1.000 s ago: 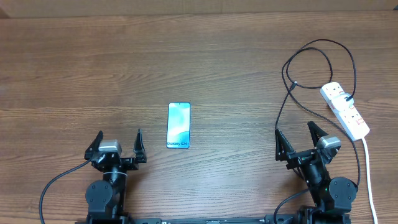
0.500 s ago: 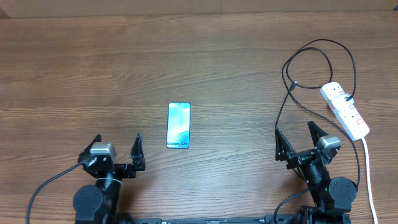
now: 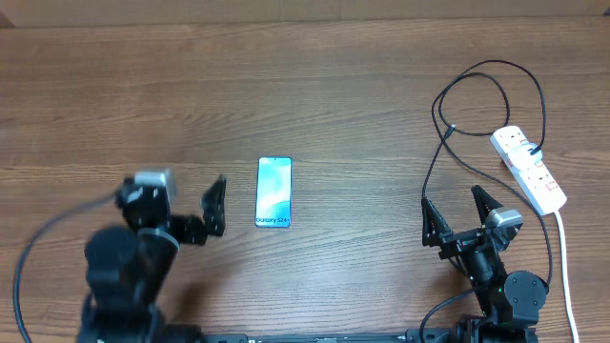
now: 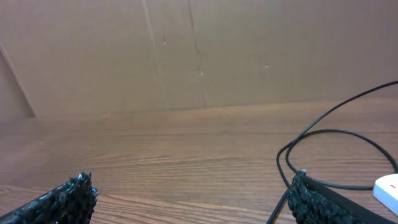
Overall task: Plug charger to phone and switch on socket
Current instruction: 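Move the left gripper over the Galaxy phone and lower onto it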
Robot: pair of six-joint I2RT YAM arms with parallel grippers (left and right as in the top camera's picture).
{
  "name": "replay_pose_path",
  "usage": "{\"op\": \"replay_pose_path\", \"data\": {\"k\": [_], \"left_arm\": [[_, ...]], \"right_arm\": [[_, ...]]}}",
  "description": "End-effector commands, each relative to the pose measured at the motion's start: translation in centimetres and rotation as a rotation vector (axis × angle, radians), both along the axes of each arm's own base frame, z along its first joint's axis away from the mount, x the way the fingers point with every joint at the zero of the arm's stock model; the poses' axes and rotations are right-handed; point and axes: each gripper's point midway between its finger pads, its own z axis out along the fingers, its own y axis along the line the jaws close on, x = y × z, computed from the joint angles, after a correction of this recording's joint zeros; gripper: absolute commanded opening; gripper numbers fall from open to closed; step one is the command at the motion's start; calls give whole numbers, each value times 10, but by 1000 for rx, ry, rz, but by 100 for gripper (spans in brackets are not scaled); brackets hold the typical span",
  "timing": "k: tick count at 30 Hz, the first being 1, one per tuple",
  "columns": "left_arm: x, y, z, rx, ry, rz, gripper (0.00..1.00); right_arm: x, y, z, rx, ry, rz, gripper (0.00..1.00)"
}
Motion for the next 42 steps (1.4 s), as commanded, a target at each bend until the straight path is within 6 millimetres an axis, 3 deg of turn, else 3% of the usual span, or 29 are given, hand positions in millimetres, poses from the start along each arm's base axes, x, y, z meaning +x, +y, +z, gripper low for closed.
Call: {"op": "replay_pose_path", "data": {"k": [1,6,10,16,21,27,32,35,38,42], "left_arm": [[15,-15,30,-32,32,-91,100],[35,-26,46,-39,200,-123,100],[49,-46,52,-23,331,-180,100],[69,-92,36,94,443,-248,100],[73,-137,-3,174,537,-339,100],[84,-156,-59,222,685,-368,100],[95,-155,-105,266,800,-327,100],[102,-140,-132,262,888,-150,100],[98,-126,-155,263,977,-7,100],[89,-123,-179,283,1071,18,100]], "right_arm": [[1,-3,-3,-7,-2,-14,100],[1,-3,-3,-7,-1,-14,100],[1,-3,-3,-7,-2,-14,100],[1,-3,-3,-7,-2,-14,100],[1,-3,-3,-7,-1,-14,100],[1,-3,-3,-7,-2,-14,100],[1,-3,-3,-7,-2,-14,100],[1,-3,-3,-7,-1,-14,100],[1,-3,-3,-7,-2,-14,100],[1,-3,-3,-7,-2,-14,100]]}}
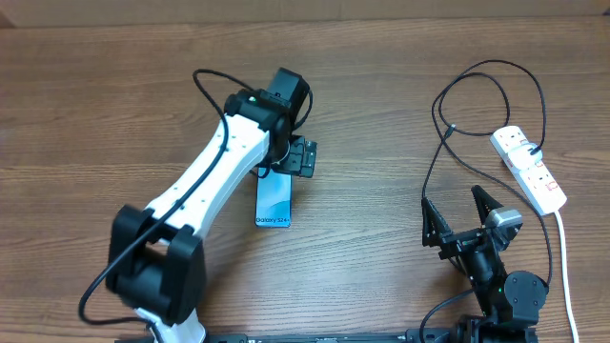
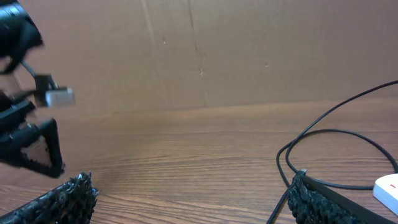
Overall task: Plug charger to phone and switch on socket
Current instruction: 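Move the left gripper over the Galaxy phone and lower onto it, then close the left gripper on the phone's long edges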
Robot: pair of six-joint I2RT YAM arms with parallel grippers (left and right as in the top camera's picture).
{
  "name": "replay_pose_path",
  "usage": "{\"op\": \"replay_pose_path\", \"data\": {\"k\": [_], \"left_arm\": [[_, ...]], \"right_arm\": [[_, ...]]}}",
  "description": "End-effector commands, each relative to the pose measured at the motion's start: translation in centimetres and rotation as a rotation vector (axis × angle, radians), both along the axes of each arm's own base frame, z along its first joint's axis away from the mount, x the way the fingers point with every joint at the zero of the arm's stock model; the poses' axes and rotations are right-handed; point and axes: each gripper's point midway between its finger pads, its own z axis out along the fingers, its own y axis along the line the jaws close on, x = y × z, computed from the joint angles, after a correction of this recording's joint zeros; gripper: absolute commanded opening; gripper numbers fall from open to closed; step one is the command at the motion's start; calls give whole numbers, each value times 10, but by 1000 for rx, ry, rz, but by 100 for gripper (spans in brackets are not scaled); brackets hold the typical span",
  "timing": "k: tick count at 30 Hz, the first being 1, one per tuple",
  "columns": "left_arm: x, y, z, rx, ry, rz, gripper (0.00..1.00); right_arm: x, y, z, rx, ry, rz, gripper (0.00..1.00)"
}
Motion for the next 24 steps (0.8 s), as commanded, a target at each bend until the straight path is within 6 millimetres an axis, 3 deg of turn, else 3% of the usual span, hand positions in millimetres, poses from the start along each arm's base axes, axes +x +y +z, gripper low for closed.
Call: {"op": "replay_pose_path", "data": {"k": [1,10,17,24], "left_arm": [[3,6,-13,48,29,91,100],[-18,16,-57,135,200,123,100],[-27,11,-75,123,273,109,99],[-35,26,-91,180,291,109,99]], "right_arm": [[1,-3,-3,-7,-1,-14,100],[1,-3,-3,-7,-1,-14,100],[1,-3,-3,-7,-1,-14,100],[1,-3,-3,-7,-1,-14,100]]}}
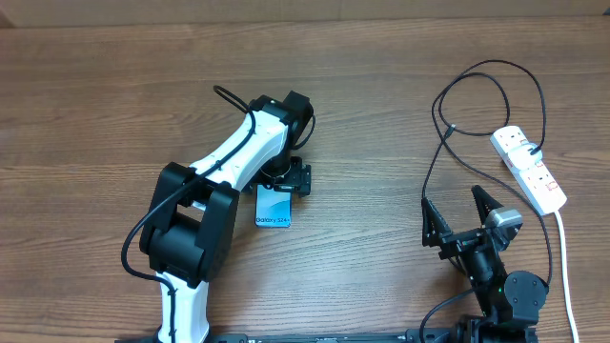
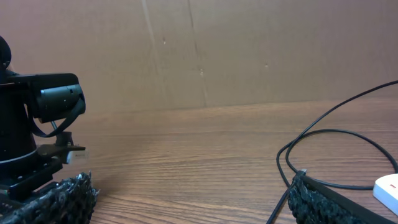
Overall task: Plug charger to phone and switch on socket
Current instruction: 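Close the left gripper on the phone's long edges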
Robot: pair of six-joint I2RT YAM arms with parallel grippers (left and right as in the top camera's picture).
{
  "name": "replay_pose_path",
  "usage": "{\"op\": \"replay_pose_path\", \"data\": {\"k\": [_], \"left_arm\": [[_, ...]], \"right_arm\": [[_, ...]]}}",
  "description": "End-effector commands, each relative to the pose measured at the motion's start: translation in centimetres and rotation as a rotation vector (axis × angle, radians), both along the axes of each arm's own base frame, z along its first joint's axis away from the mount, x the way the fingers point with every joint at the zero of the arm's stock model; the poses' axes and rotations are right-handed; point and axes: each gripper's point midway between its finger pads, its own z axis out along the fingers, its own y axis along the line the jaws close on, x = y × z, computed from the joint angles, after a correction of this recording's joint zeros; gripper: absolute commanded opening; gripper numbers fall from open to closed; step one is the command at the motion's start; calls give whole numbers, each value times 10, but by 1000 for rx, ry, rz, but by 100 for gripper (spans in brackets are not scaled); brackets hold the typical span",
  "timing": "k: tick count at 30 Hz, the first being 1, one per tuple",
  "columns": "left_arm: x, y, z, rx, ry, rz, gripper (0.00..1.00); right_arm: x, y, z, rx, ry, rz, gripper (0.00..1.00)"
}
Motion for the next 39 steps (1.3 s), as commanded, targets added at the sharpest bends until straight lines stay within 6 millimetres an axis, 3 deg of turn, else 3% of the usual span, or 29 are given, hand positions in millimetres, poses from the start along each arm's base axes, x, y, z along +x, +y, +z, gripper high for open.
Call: {"op": "replay_pose_path", "data": {"k": [1,13,22,26,33,37,39], "left_arm": [[-6,13,-15,47,23,7,99],[-8,14,-54,17,-35,10,100],[-7,28,-56,69,-44,14,100],[-5,36,-56,67,-40,94,100],[-5,34,-57,3,-13,111,100],[-7,31,-57,-4,-8,44,97],[-7,30,-57,-7,-5,17,90]], "right_arm": [[1,-3,-3,-7,-1,-14,100],[1,-3,-3,-7,-1,-14,100],[1,-3,-3,-7,-1,-14,100],[1,-3,-3,-7,-1,-14,100],[1,-3,-3,-7,-1,-14,100],[1,-3,-3,-7,-1,-14,100],[1,-3,-3,-7,-1,-14,100]]}}
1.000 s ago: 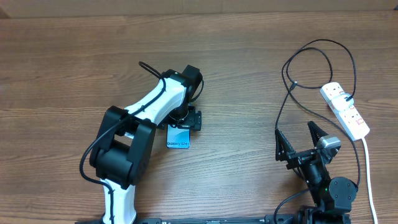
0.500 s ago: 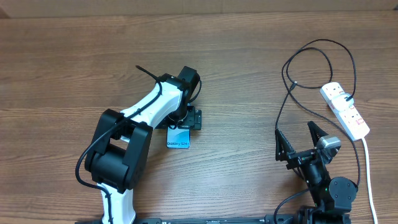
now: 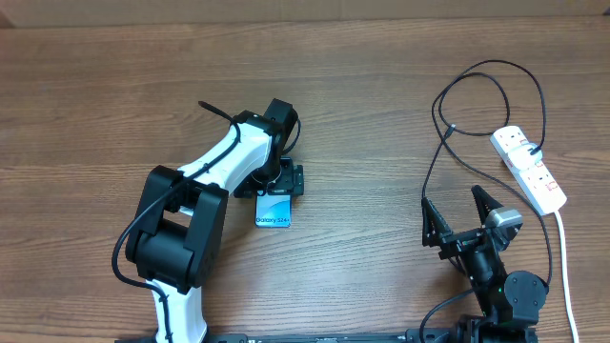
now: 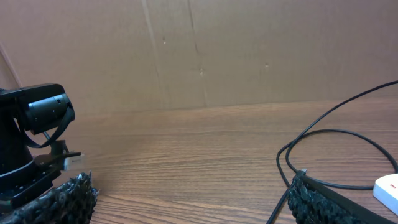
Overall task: Plug charger to phone and switch on socket
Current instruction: 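Close the left gripper on the phone's long edges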
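Note:
The phone (image 3: 274, 213) lies face up mid-table with a lit blue screen. My left gripper (image 3: 277, 183) points down over its far half and hides it; from above I cannot make out its jaws. It also shows at the left edge of the right wrist view as the left gripper (image 4: 34, 146). My right gripper (image 3: 456, 215) rests open near the front edge, empty, and appears again as the right gripper (image 4: 193, 190). A white power strip (image 3: 530, 170) lies at the right. The black charger cable (image 3: 488, 69) loops away from it, and a strand runs down beside my right fingers (image 4: 323, 200).
A brown cardboard wall (image 4: 205, 50) closes off the far side of the wooden table (image 3: 381, 114). The strip's white lead (image 3: 562, 257) runs along the right edge toward the front.
My left gripper has shifted slightly left and nearer over the phone's far end, and the arm has folded a little. The phone, the cable, the strip and my right arm have not moved.
At first my left gripper was open near the front left, apart from the phone. Then the arm was stretched out with the gripper above the phone's far end. After that it was down over the phone's far half, where it stays. My right gripper stayed open and still.

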Robot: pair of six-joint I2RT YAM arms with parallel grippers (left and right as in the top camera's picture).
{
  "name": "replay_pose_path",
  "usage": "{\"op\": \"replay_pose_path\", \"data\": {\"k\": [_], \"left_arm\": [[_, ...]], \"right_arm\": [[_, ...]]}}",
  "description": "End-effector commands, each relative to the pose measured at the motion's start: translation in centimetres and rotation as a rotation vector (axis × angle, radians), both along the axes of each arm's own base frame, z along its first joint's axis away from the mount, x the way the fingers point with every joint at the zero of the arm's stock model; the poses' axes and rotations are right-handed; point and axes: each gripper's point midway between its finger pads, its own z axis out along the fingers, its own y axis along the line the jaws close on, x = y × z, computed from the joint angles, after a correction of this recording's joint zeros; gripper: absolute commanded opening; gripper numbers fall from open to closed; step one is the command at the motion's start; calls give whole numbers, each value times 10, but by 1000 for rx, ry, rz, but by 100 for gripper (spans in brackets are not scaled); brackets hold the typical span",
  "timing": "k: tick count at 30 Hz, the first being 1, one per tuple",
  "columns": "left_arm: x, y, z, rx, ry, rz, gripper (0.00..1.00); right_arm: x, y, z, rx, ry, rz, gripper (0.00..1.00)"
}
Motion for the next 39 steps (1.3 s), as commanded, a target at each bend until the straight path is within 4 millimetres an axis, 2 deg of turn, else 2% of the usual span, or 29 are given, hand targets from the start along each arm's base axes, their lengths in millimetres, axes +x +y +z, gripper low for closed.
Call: {"op": "replay_pose_path", "data": {"k": [1,6,10,13,20,24,34,39], "left_arm": [[-14,21,-31,82,69,-58,85],[-14,21,-32,82,69,-58,70],[-15,21,-31,83,70,-58,62],[-14,21,-31,82,69,-58,51],[-15,21,-30,83,76,-53,46],[-14,13,-23,41,89,-48,43],[3,-2,20,1,98,-44,40],[7,-15,40,-66,108,-58,39]], "right_arm": [[1,-3,-3,-7,-1,-14,100],[1,-3,-3,-7,-2,-14,100],[1,-3,-3,-7,-1,-14,100],[1,-3,-3,-7,-1,-14,100],[1,-3,-3,-7,-1,-14,100],[1,-3,-3,-7,-1,-14,100],[1,-3,-3,-7,-1,-14,100],[1,-3,-3,-7,-2,-14,100]]}}
